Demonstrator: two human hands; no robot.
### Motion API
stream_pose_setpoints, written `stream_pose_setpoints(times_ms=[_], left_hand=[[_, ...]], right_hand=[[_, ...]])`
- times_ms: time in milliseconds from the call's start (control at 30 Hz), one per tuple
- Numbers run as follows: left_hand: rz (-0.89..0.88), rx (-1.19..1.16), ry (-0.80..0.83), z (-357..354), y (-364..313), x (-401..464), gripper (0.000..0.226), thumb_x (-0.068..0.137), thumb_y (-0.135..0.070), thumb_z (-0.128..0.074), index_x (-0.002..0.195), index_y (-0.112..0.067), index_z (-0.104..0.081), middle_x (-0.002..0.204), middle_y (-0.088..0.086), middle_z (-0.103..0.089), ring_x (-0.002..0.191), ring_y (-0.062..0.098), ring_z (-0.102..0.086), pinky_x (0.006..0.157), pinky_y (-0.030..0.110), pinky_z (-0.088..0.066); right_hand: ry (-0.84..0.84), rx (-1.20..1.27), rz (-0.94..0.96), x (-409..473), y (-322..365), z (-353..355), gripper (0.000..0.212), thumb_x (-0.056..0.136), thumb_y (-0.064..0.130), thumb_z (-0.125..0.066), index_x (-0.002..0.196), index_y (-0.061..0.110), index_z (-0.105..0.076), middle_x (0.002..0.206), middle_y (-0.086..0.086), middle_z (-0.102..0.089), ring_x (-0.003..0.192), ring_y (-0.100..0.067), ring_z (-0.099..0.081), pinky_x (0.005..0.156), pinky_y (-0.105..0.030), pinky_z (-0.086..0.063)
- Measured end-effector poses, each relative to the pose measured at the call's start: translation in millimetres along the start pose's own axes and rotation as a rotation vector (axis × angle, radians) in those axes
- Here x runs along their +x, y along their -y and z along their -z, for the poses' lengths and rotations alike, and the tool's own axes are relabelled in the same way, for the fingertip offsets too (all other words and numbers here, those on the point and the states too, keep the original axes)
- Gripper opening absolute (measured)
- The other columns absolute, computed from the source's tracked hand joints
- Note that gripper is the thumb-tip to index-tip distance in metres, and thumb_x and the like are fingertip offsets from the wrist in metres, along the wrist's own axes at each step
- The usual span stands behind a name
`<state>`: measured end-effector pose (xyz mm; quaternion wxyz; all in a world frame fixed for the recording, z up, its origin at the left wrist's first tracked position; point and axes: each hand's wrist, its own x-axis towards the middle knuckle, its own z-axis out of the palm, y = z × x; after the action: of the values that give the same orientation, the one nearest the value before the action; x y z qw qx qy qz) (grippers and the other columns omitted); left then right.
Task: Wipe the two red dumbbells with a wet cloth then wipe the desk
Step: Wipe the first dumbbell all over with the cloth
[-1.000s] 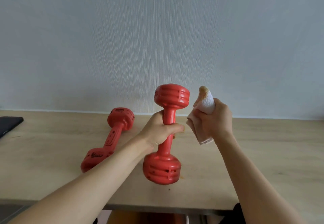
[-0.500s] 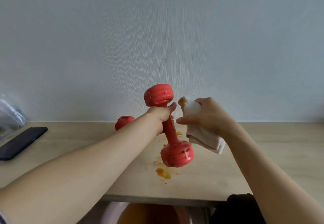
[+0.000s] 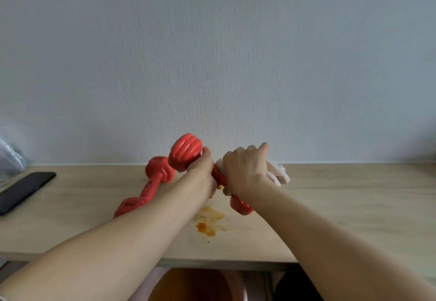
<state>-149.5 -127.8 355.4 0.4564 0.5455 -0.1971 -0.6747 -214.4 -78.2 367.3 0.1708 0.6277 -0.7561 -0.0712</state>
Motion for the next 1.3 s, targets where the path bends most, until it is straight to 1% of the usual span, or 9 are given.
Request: stream_pose_setpoints(times_ms=[133,267,400,500,667,767,900,1067,1300], left_hand=[[0.098,-0.098,-0.011,3,7,0,0.035,0.087,-0.042,-0.061,0.102,-0.01,-0.057,0.089,0.003,-0.061,0.084,0.024,-0.064,0.081,0.036,-0.05],[0.163,-0.091,0.017,6,9,-1,0.036,0.086,-0.04,-0.064,0.087,-0.005,-0.053,0.079,0.01,-0.06,0.063,0.026,-0.057,0.08,0.037,-0.052],[0.184,-0.086,0.072,9,12,2,0.041,0.088,-0.038,-0.06,0.108,-0.004,-0.054,0.102,0.017,-0.064,0.087,0.033,-0.063,0.09,0.044,-0.052],[0.175,0.198,0.167,9,13,0,0.031,0.093,-0.027,-0.05,0.106,0.0,-0.058,0.103,0.019,-0.065,0.096,0.032,-0.063,0.08,0.04,-0.055],[0.007,0.819,0.524,9,-16,-29,0.021,0.089,-0.012,-0.054,0.076,-0.002,-0.067,0.071,0.008,-0.07,0.054,0.009,-0.062,0.044,0.016,-0.048],[-0.403,1.108,0.492,-4,-29,-28,0.01,0.076,-0.007,-0.07,0.085,-0.006,-0.065,0.077,0.005,-0.064,0.064,0.011,-0.058,0.062,0.021,-0.052],[-0.604,1.783,0.494,-20,-22,-12,0.07,0.061,-0.028,-0.084,0.119,-0.02,-0.047,0.108,0.001,-0.058,0.098,0.02,-0.058,0.089,0.038,-0.051],[-0.508,1.865,0.481,-22,5,12,0.066,0.062,-0.021,-0.085,0.113,-0.011,-0.046,0.1,0.007,-0.061,0.088,0.025,-0.06,0.078,0.035,-0.051],[-0.552,1.424,0.375,-16,30,22,0.029,0.069,-0.017,-0.076,0.09,-0.008,-0.059,0.072,0.004,-0.058,0.066,0.019,-0.055,0.061,0.025,-0.043]], right_hand=[[-0.085,-0.09,0.07,0,6,-11,0.039,0.078,0.046,-0.066,0.104,0.018,-0.056,0.099,-0.003,-0.058,0.097,-0.026,-0.054,0.093,-0.045,-0.033],[-0.143,-0.056,0.17,2,1,-22,0.026,0.079,0.04,-0.068,0.095,0.021,-0.059,0.09,0.002,-0.061,0.092,-0.023,-0.055,0.077,-0.037,-0.03],[-0.144,-0.016,0.229,2,-11,-25,0.031,0.076,0.044,-0.067,0.077,0.022,-0.044,0.081,0.004,-0.058,0.092,-0.021,-0.057,0.075,-0.035,-0.026],[-0.135,0.001,0.242,5,-25,-31,0.034,0.074,0.052,-0.066,0.079,0.025,-0.046,0.088,0.004,-0.063,0.092,-0.02,-0.058,0.074,-0.033,-0.026],[-0.211,-0.123,0.313,9,-52,-35,0.026,0.077,0.049,-0.064,0.079,0.028,-0.049,0.093,0.005,-0.066,0.094,-0.02,-0.057,0.072,-0.033,-0.028],[-0.241,-0.215,0.38,11,-60,-38,0.025,0.071,0.046,-0.069,0.083,0.026,-0.06,0.086,0.007,-0.065,0.089,-0.02,-0.058,0.069,-0.034,-0.029],[-0.268,-0.294,0.437,13,-59,-43,0.023,0.063,0.041,-0.073,0.079,0.028,-0.062,0.072,0.009,-0.063,0.079,-0.017,-0.06,0.066,-0.033,-0.028],[-0.263,-0.311,0.474,11,-60,-44,0.014,0.073,0.032,-0.066,0.085,0.026,-0.064,0.079,0.008,-0.063,0.085,-0.018,-0.058,0.072,-0.034,-0.036],[-0.356,-0.198,0.425,13,-79,-20,0.033,0.088,0.022,-0.054,0.12,0.018,-0.048,0.117,-0.005,-0.05,0.107,-0.027,-0.05,0.085,-0.037,-0.037]])
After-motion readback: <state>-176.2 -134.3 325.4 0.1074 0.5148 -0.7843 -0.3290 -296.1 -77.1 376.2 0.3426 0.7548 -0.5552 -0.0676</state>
